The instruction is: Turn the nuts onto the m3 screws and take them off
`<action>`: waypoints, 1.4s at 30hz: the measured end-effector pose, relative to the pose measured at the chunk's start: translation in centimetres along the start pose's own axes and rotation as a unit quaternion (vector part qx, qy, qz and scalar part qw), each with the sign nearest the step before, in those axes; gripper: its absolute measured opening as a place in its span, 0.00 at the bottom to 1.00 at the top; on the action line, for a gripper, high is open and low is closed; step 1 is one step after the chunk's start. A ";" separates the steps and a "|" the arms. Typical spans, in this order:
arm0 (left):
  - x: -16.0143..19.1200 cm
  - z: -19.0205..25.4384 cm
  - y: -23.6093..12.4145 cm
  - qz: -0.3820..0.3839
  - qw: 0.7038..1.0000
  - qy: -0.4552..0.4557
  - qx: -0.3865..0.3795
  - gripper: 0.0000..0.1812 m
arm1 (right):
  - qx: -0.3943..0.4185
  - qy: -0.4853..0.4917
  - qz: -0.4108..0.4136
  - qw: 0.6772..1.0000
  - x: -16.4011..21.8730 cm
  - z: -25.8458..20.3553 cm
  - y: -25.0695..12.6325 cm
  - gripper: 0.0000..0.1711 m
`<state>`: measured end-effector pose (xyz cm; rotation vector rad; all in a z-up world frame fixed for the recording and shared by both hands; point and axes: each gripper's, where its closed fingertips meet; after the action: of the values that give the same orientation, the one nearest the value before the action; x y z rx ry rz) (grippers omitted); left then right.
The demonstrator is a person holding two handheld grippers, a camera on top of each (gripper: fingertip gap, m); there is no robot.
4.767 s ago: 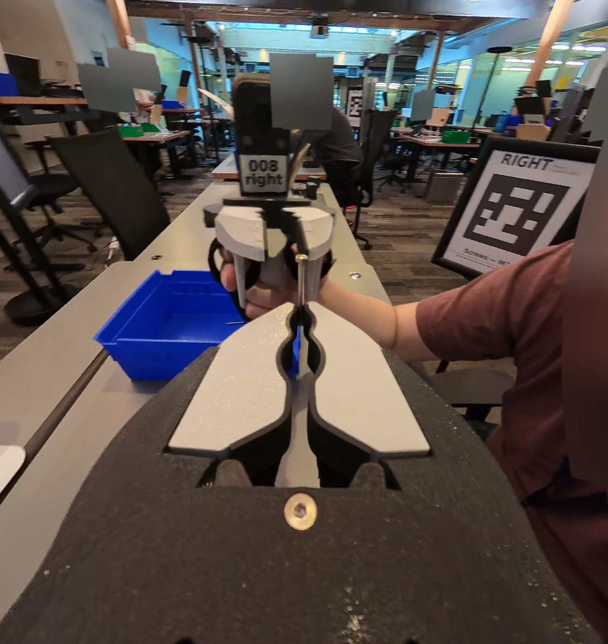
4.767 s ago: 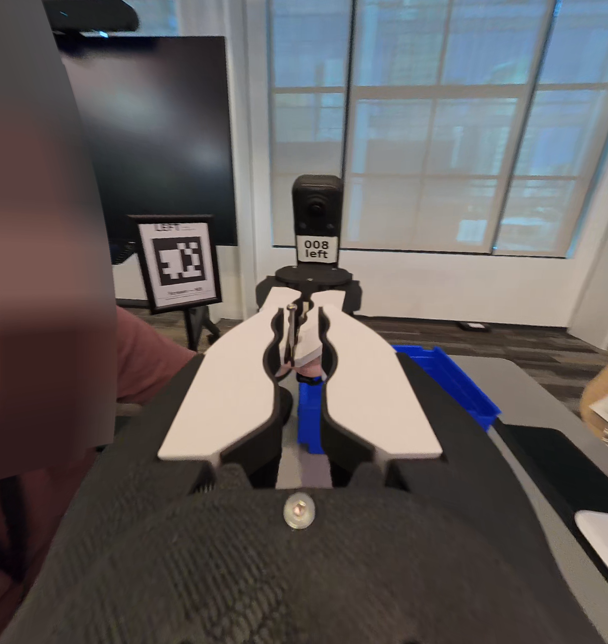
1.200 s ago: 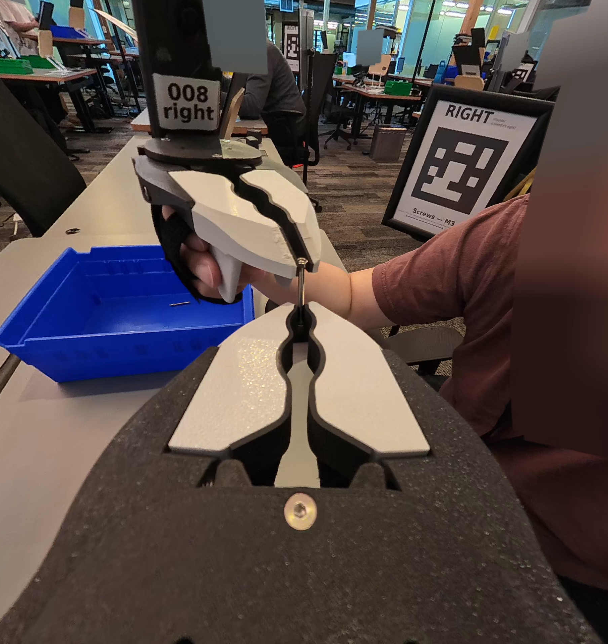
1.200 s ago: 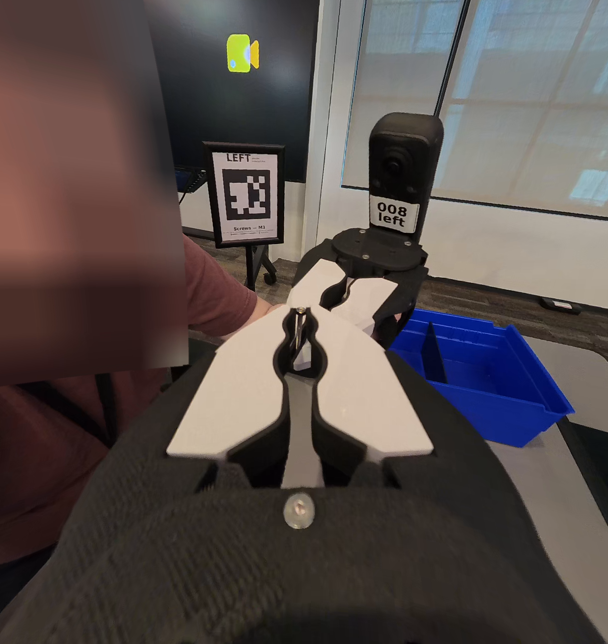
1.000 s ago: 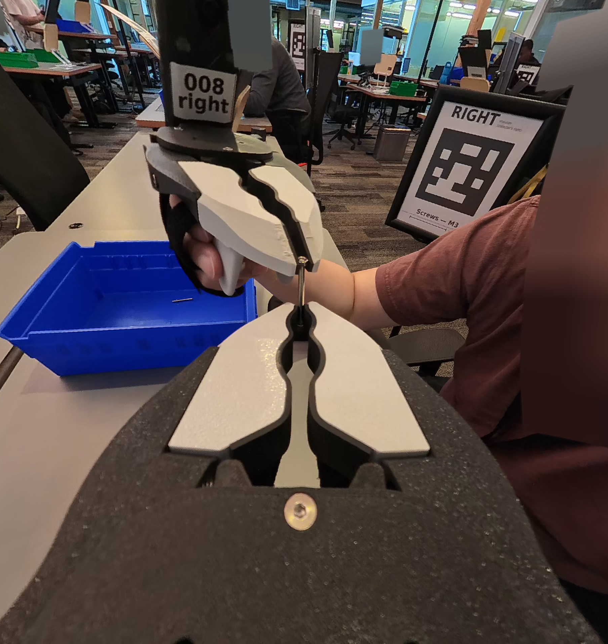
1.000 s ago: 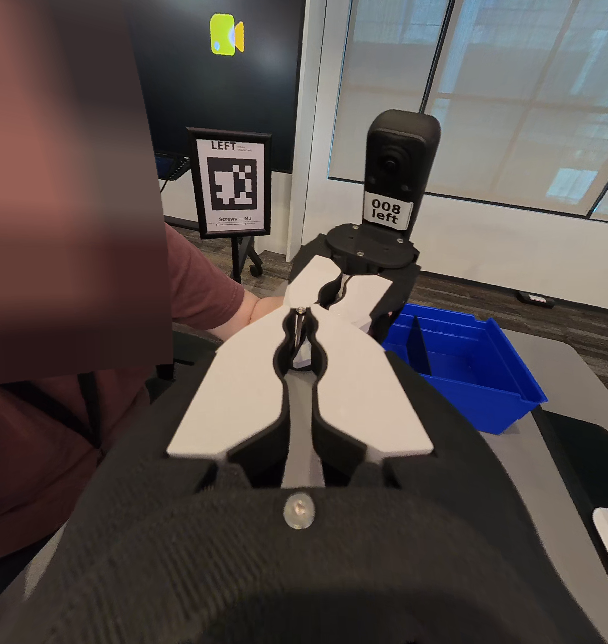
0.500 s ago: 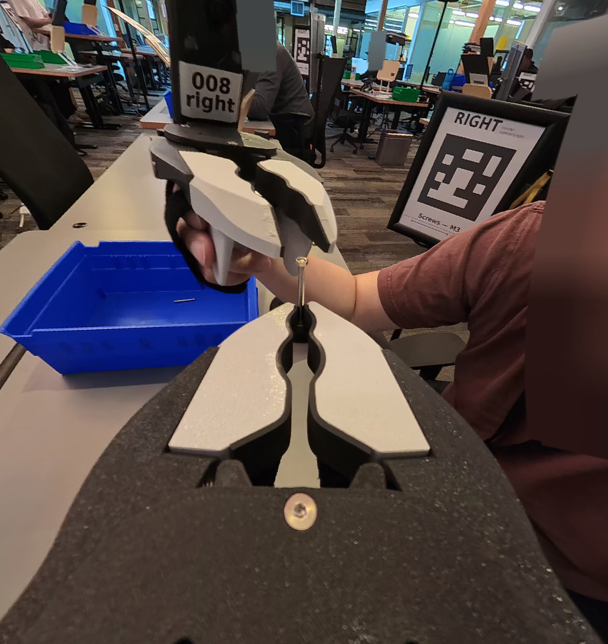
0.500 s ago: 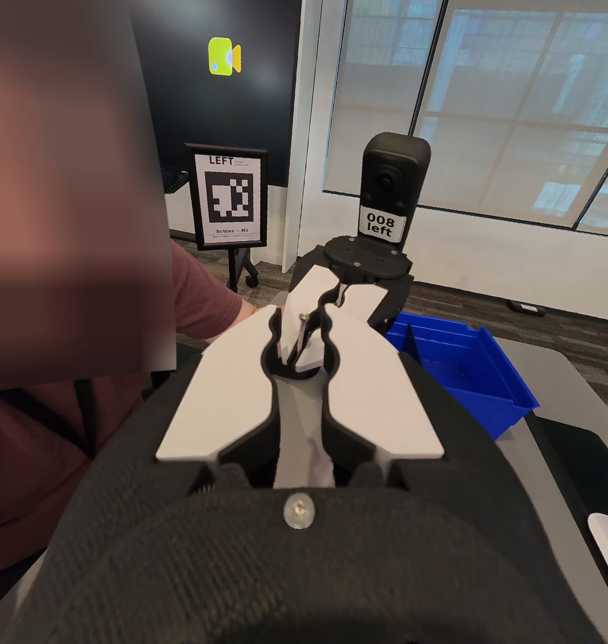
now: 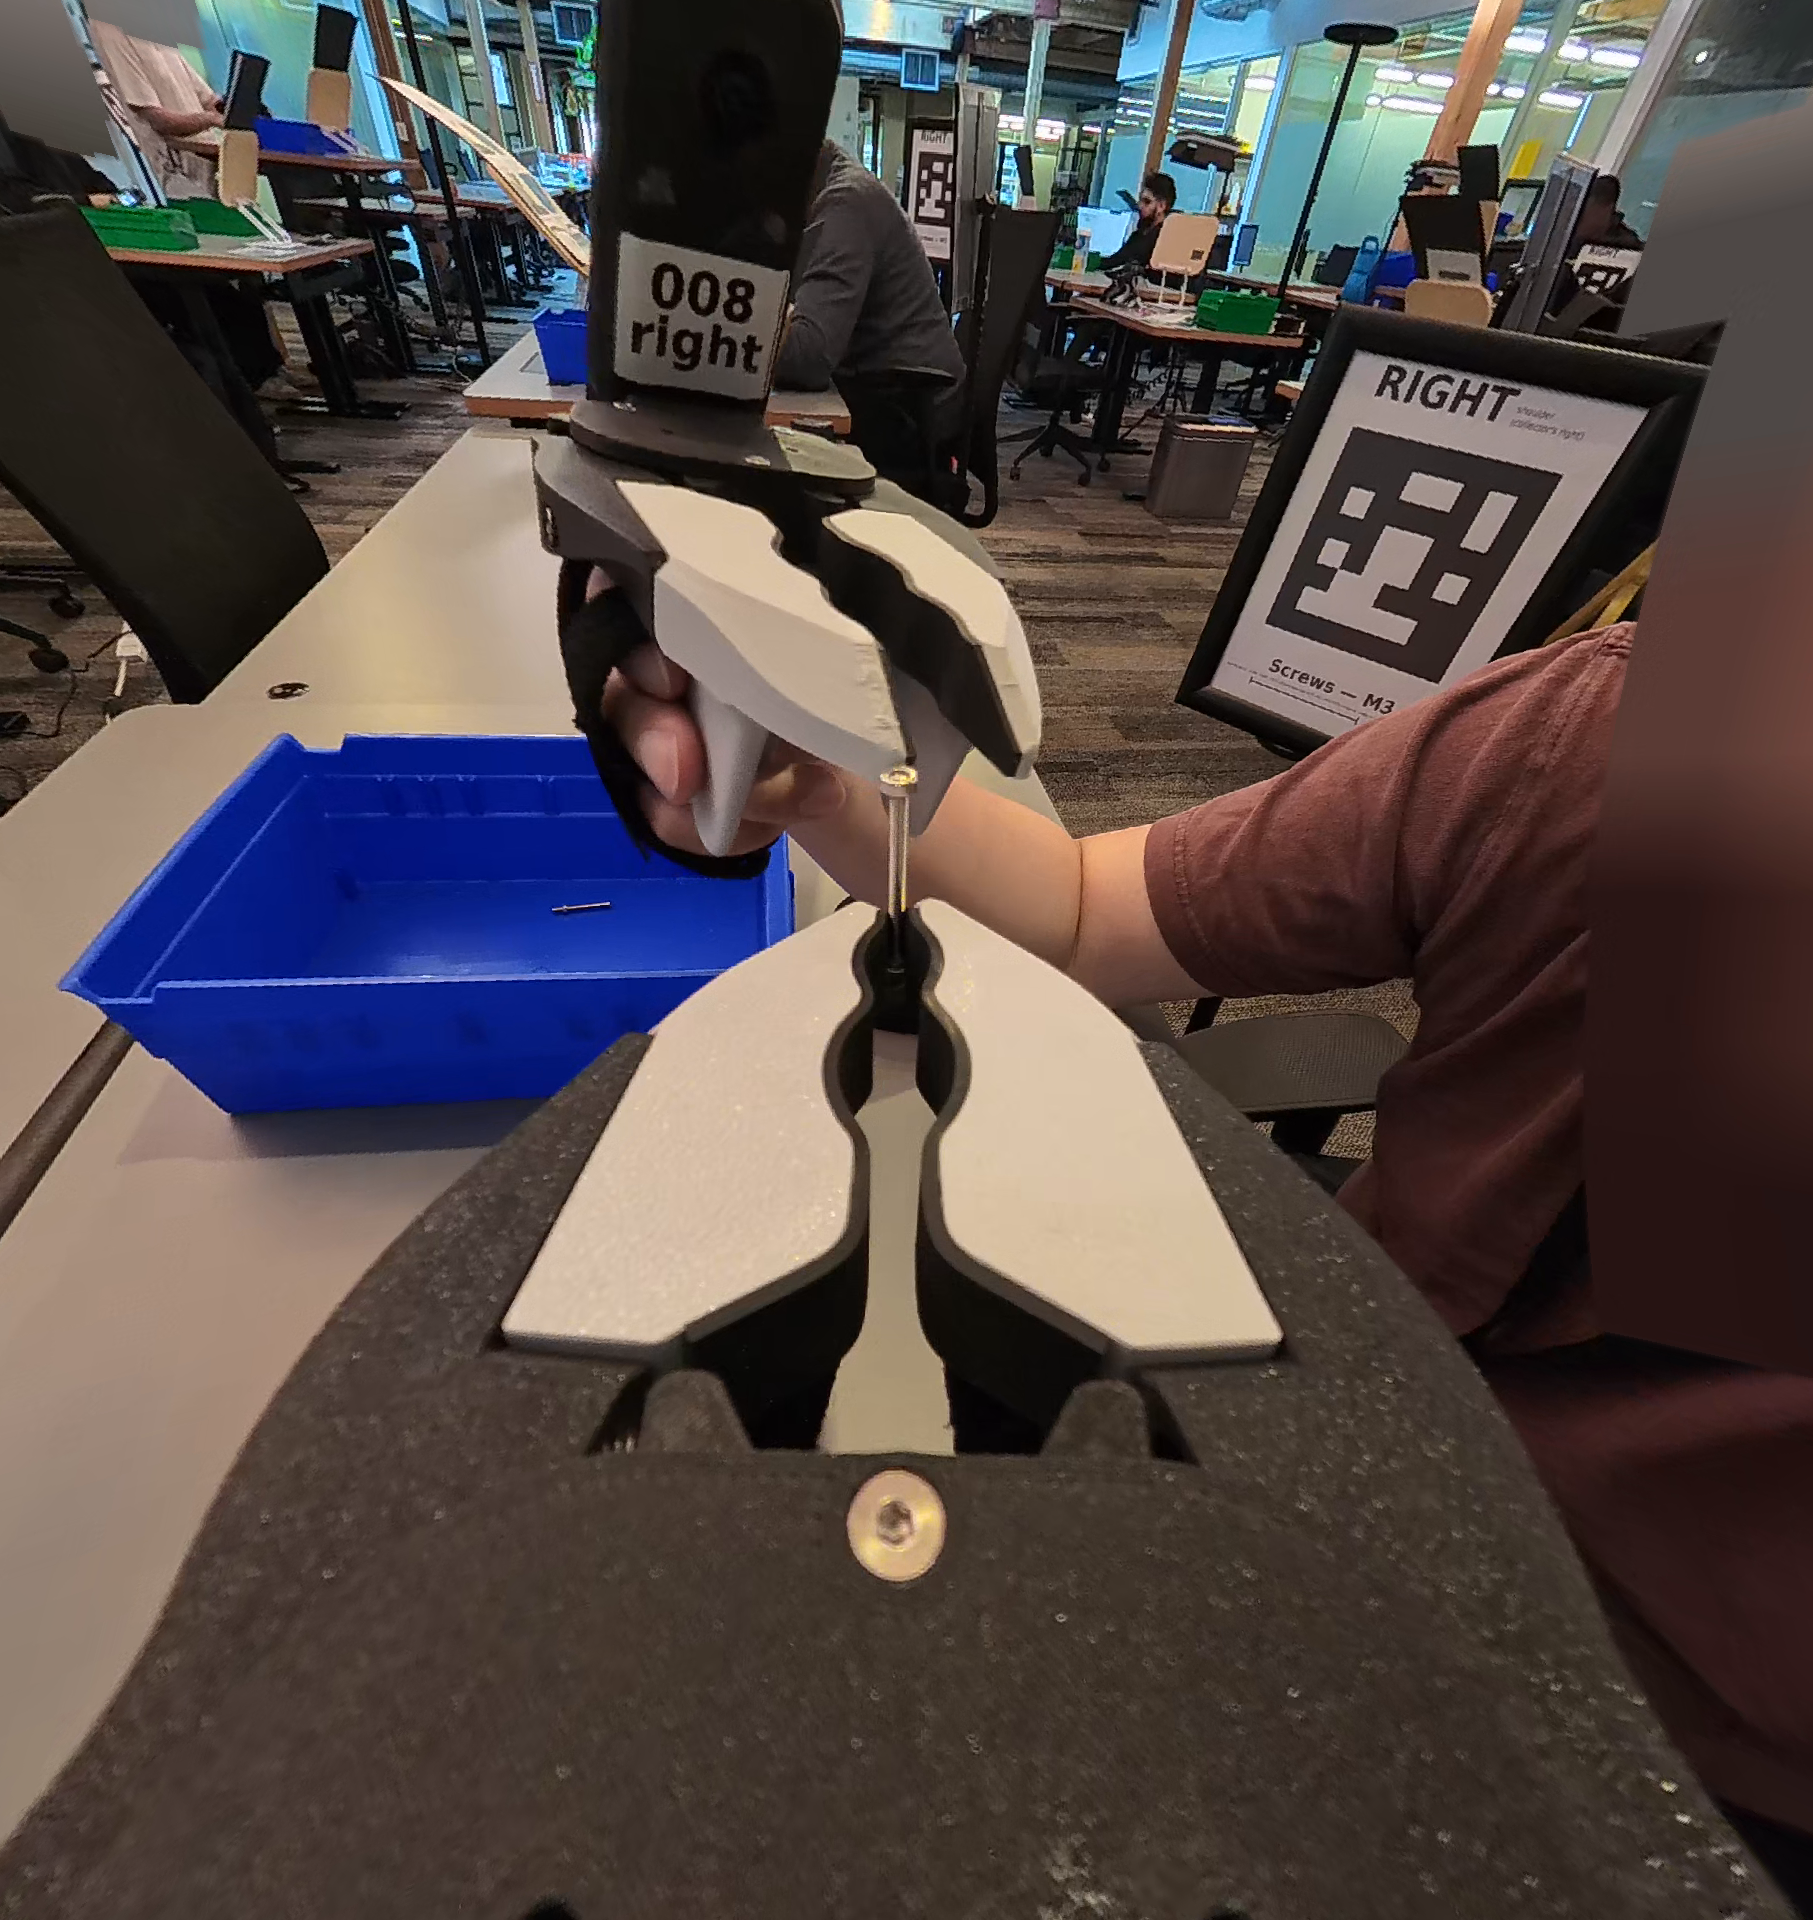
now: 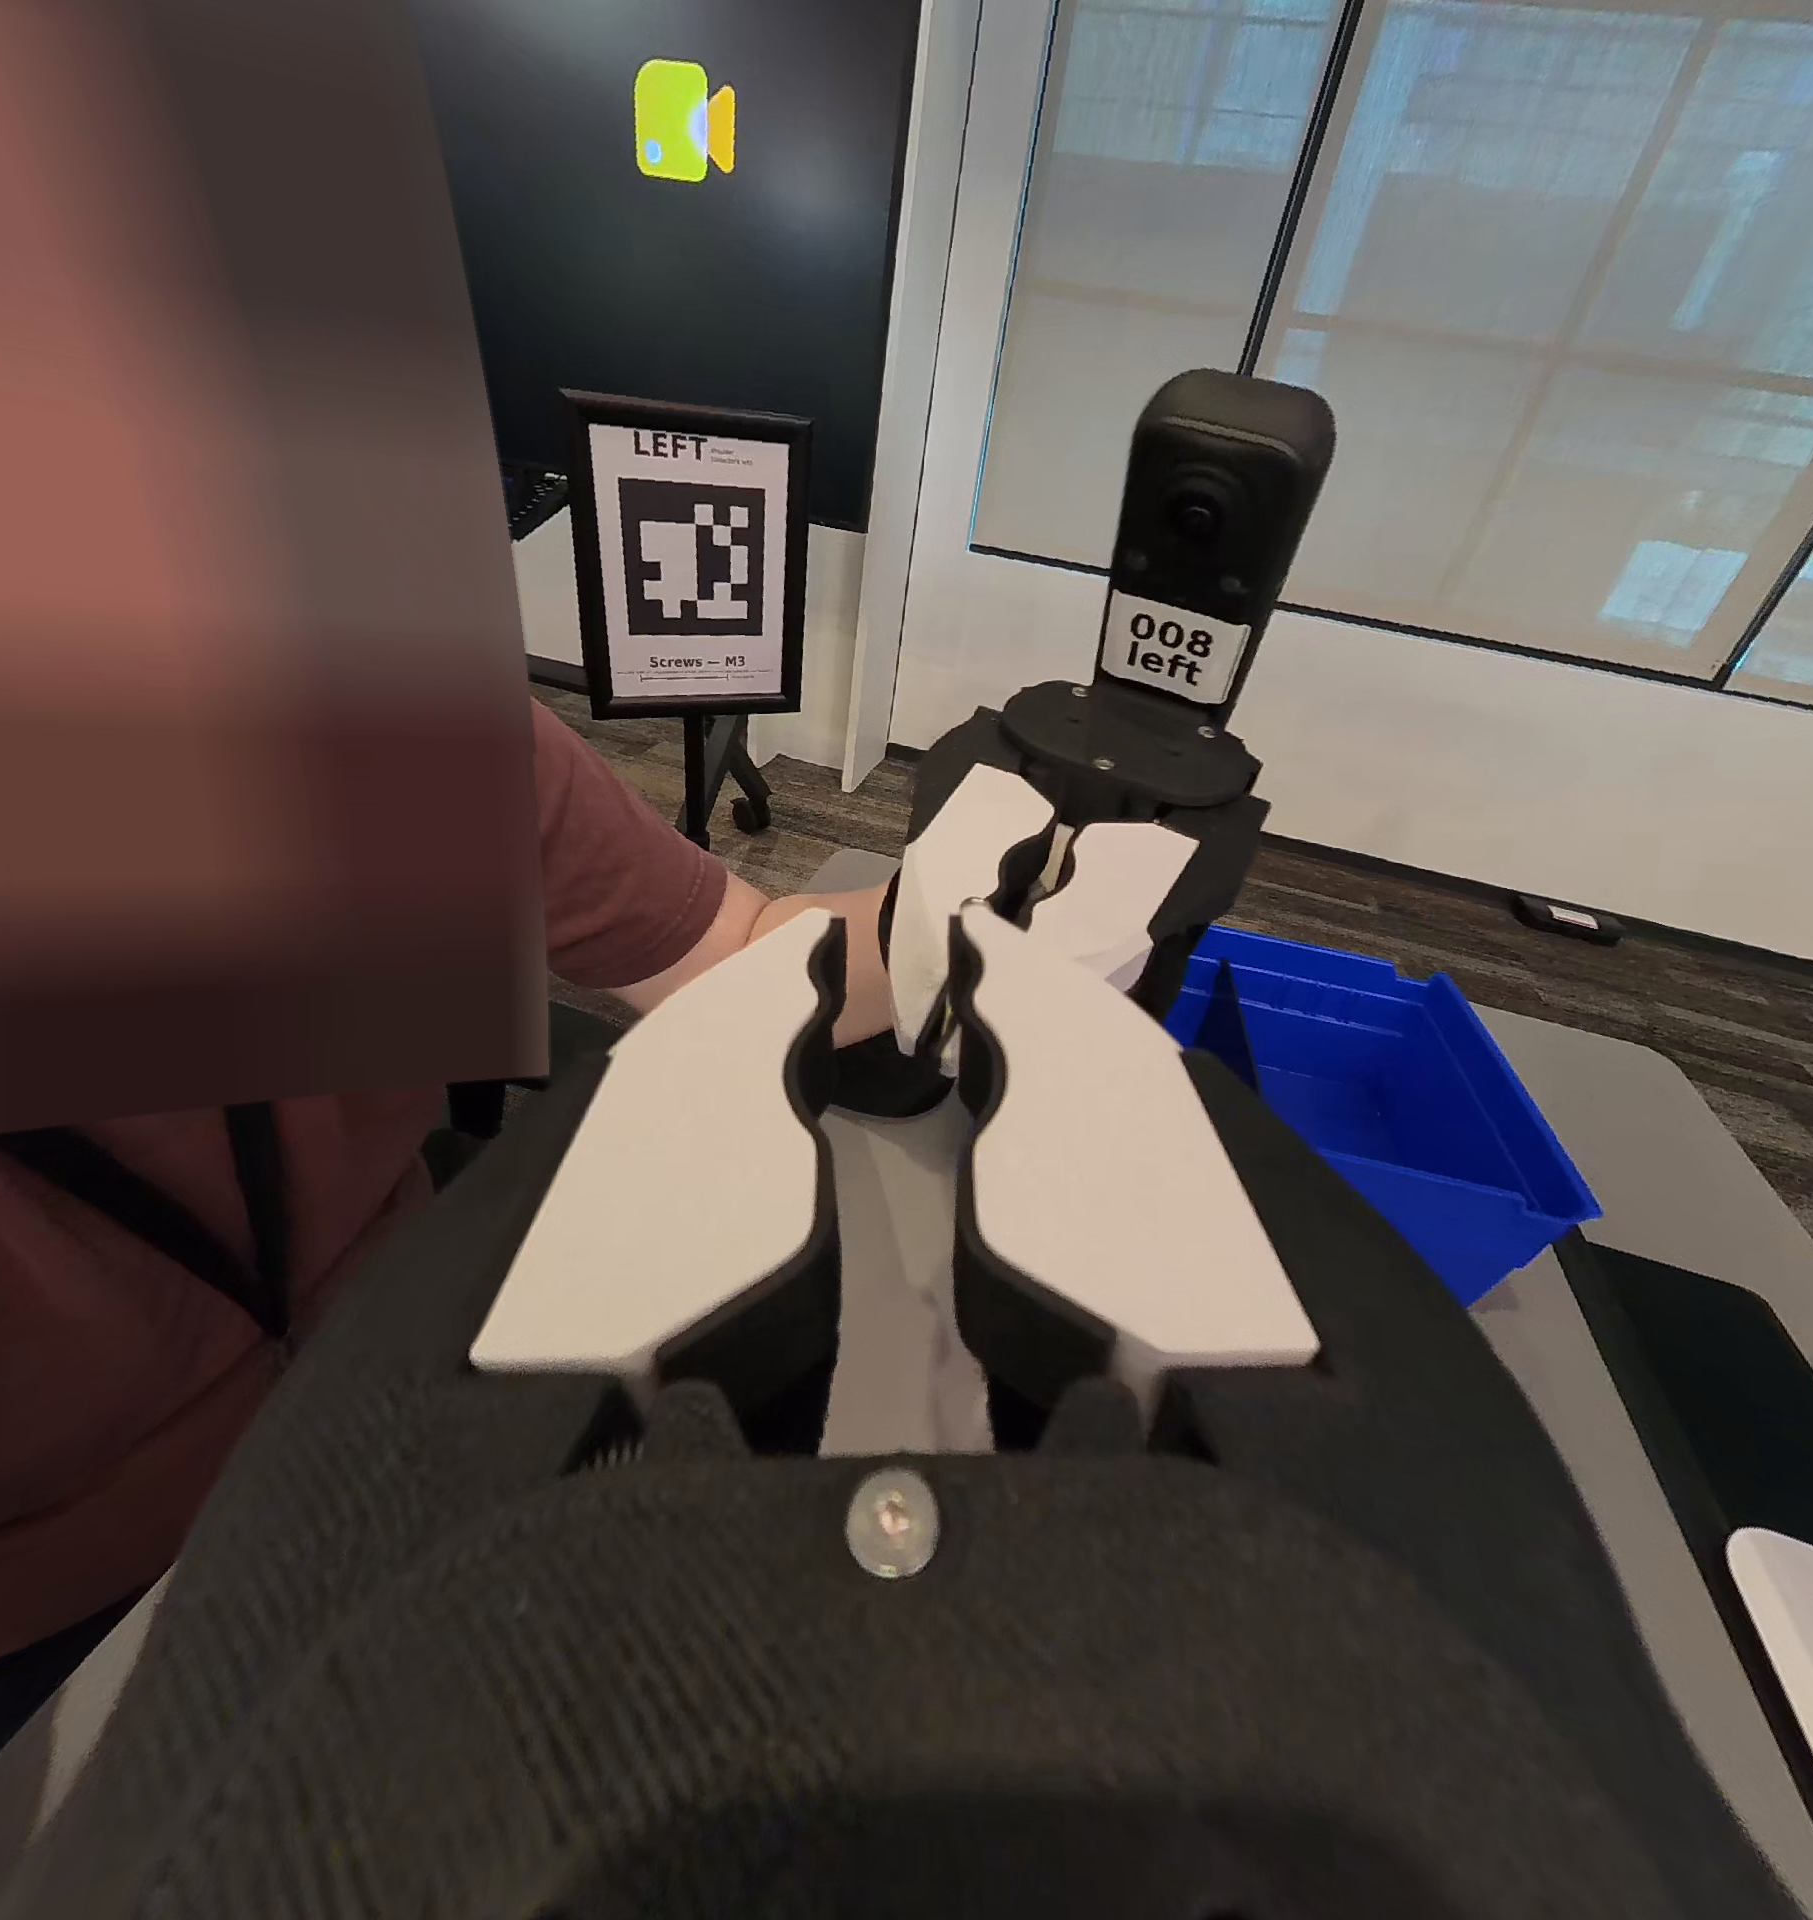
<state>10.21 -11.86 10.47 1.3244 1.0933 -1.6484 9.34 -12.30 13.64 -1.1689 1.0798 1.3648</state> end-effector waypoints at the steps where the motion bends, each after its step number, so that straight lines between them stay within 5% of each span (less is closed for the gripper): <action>1: 0.0 0.0 0.0 0.000 1.000 0.000 0.000 0.01 | 0.005 -0.001 0.001 1.000 0.0 0.1 0.0 0.11; 42: -0.1 -0.6 -0.5 0.003 1.000 -0.002 -0.013 0.01 | 0.027 -0.014 0.007 1.000 -0.3 0.6 0.1 0.14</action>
<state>9.96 -11.15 10.57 1.3053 1.1028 -1.6269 9.19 -11.78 14.00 -1.1020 1.1012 1.3499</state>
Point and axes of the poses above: each gripper's, where its closed fingertips meet, y out along the fingers, x out of its underside, z = x × y across the jaws, and after that the axes turned 9 degrees about x, right-handed
